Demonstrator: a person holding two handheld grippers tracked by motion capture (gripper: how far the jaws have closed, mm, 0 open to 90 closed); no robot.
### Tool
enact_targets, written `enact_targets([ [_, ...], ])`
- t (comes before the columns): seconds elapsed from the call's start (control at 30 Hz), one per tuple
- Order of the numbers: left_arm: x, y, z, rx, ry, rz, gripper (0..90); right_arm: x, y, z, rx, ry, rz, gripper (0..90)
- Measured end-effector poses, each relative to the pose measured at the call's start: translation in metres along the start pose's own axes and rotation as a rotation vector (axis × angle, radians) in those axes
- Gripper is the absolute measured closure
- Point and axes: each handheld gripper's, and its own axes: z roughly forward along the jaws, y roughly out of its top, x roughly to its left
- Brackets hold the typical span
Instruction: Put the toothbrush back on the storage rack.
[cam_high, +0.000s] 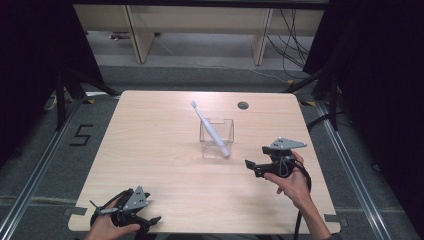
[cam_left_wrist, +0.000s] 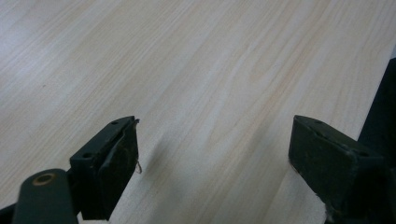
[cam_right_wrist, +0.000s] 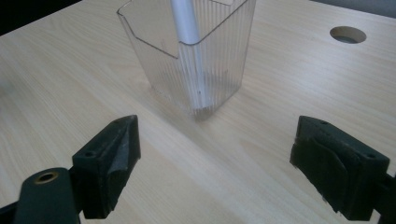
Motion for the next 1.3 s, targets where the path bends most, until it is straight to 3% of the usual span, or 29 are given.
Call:
enact_targets([
  [0.03, -0.001, 0.000, 0.000, -0.007, 0.000, -0.001, 15.5, -0.003, -0.001, 0.000, -0.006, -0.004, -0.026, 16.1],
  [0.07, -0.001, 0.000, 0.000, -0.008, -0.001, 0.000, 15.5, -0.001, -0.002, -0.001, 0.012, 0.000, 0.002, 16.1],
  [0.1, 0.000, 0.000, 0.000, -0.005, -0.002, 0.002, 15.5, -0.003, -0.003, -0.001, 0.007, -0.008, -0.018, 16.1],
  [0.13, 0.000, 0.001, 0.000, -0.001, -0.002, 0.002, 15.5, -0.002, -0.005, -0.001, 0.007, -0.005, 0.009, 16.1],
  [0.17, 0.000, 0.000, 0.000, 0.000, -0.003, 0.001, 15.5, -0.004, -0.006, -0.001, 0.008, -0.012, -0.022, 16.1],
  [0.3, 0.000, 0.000, 0.000, 0.001, -0.002, -0.001, 15.5, -0.004, -0.012, -0.001, 0.020, -0.003, 0.012, 16.1],
  [0.33, 0.000, 0.000, 0.000, 0.001, -0.003, 0.001, 15.5, -0.007, -0.012, -0.002, 0.027, -0.015, -0.016, 16.1],
  [0.37, 0.000, 0.000, 0.000, -0.006, 0.000, -0.001, 15.5, -0.005, -0.013, -0.003, 0.031, -0.015, 0.005, 16.1],
  [0.4, -0.001, 0.000, 0.000, -0.008, 0.002, -0.001, 15.5, -0.007, -0.014, -0.003, 0.026, -0.025, -0.015, 16.1],
  [0.47, -0.001, 0.000, 0.000, -0.009, 0.002, 0.000, 15.5, -0.005, -0.017, -0.004, 0.047, -0.021, 0.023, 16.1],
  [0.57, 0.000, 0.000, 0.000, -0.005, 0.000, -0.001, 15.5, -0.008, -0.021, -0.004, 0.041, -0.022, -0.013, 16.2],
  [0.63, 0.000, 0.000, 0.000, 0.003, 0.003, -0.012, 15.5, -0.006, -0.024, -0.003, 0.047, -0.014, 0.029, 16.2],
  [0.7, 0.000, 0.000, 0.000, -0.002, -0.002, 0.000, 15.5, -0.008, -0.028, -0.003, 0.055, -0.023, 0.011, 16.2],
  [0.77, 0.000, 0.000, 0.000, 0.000, -0.003, 0.001, 15.5, -0.008, -0.031, -0.003, 0.068, -0.014, 0.023, 16.2],
  [0.8, 0.000, 0.000, 0.000, 0.001, -0.001, 0.001, 15.5, -0.010, -0.032, -0.003, 0.068, -0.029, 0.003, 16.3],
  [0.87, 0.000, 0.000, 0.000, 0.001, -0.001, -0.010, 15.5, -0.010, -0.035, -0.003, 0.071, -0.022, 0.008, 16.3],
  [0.9, 0.000, 0.000, 0.000, 0.001, -0.001, -0.010, 15.5, -0.008, -0.036, -0.003, 0.070, -0.022, 0.038, 16.2],
  [0.93, 0.000, 0.000, 0.000, 0.001, -0.001, -0.011, 15.5, -0.010, -0.036, -0.003, 0.071, -0.021, 0.021, 16.2],
  [1.07, 0.000, 0.000, 0.000, 0.002, -0.002, 0.001, 15.5, -0.008, -0.041, -0.004, 0.082, -0.022, 0.040, 16.3],
  [1.3, -0.001, 0.000, 0.000, -0.007, 0.004, -0.002, 15.5, -0.007, -0.046, -0.005, 0.092, -0.013, 0.029, 16.2],
])
